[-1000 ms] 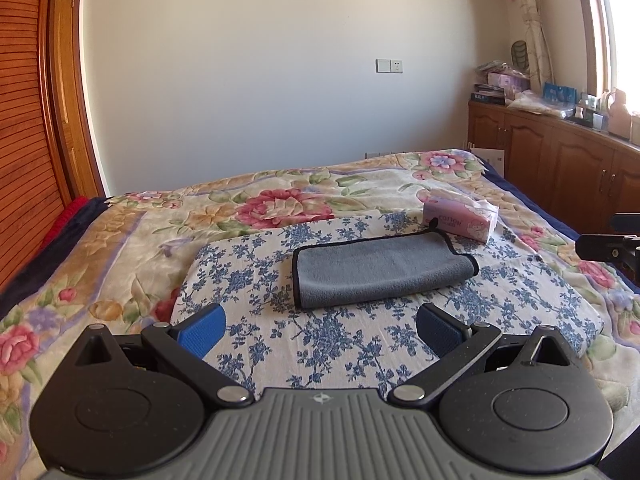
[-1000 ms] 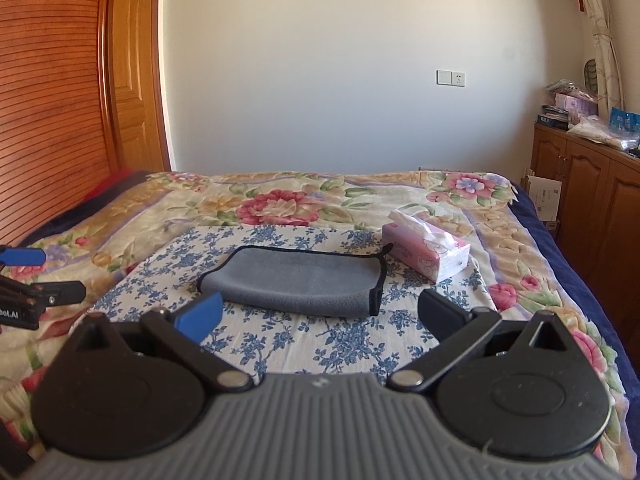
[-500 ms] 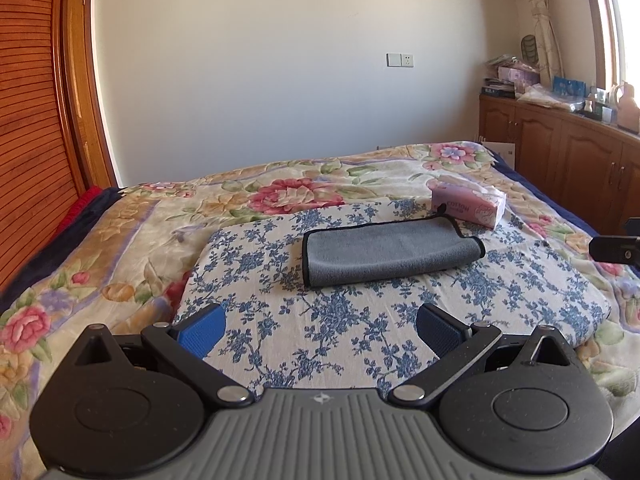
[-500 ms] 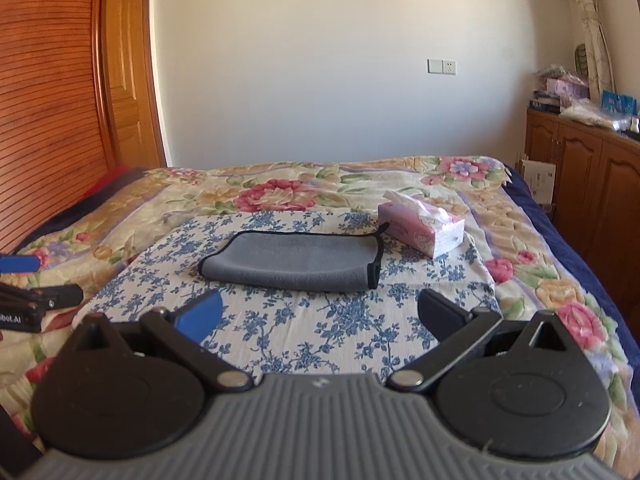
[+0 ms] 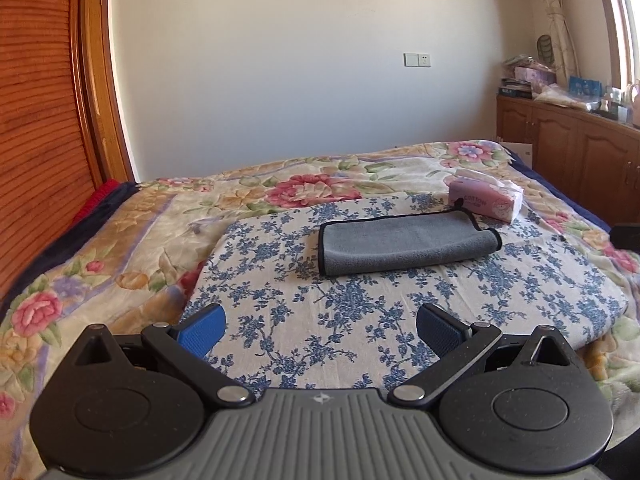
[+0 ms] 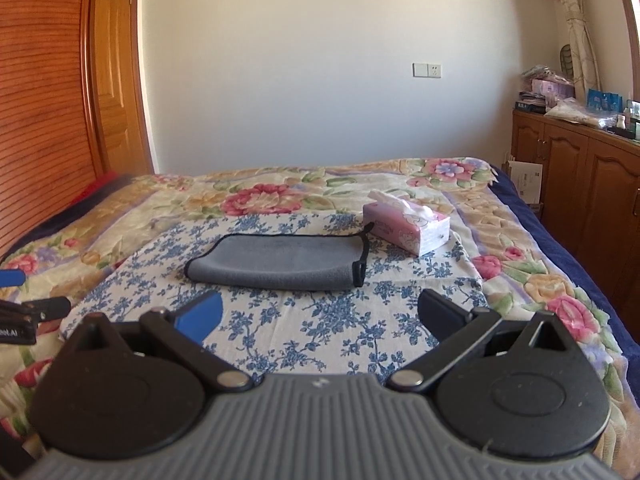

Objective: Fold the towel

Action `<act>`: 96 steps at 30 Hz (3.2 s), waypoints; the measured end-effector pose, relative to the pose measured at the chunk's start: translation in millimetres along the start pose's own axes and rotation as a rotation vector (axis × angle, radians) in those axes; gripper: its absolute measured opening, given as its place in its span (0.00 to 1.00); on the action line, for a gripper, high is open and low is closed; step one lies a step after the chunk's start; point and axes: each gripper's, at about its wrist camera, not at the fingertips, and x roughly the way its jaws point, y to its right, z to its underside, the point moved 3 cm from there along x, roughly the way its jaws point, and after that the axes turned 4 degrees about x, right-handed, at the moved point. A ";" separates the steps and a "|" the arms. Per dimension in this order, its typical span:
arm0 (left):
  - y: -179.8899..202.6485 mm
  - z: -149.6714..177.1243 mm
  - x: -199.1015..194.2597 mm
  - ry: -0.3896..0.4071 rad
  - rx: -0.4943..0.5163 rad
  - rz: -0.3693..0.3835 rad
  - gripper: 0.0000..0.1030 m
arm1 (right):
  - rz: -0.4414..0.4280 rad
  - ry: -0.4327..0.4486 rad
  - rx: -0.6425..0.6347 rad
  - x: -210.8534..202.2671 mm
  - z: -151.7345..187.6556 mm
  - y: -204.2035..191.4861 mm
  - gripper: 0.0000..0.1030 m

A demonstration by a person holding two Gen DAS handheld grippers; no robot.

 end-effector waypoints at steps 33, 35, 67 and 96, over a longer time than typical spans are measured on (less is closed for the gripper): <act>-9.8 4.6 -5.4 0.127 -0.037 -0.090 1.00 | 0.085 0.147 -0.042 -16.0 1.0 -2.4 1.00; -8.6 3.4 -7.6 0.142 -0.029 -0.090 1.00 | 0.086 0.152 -0.043 -16.5 0.7 -2.8 1.00; -7.0 1.1 -15.2 0.184 -0.019 -0.093 1.00 | 0.102 0.171 -0.050 -17.6 0.4 -3.8 1.00; -7.3 1.4 -14.7 0.184 -0.019 -0.095 1.00 | 0.103 0.171 -0.052 -16.9 1.0 -3.4 1.00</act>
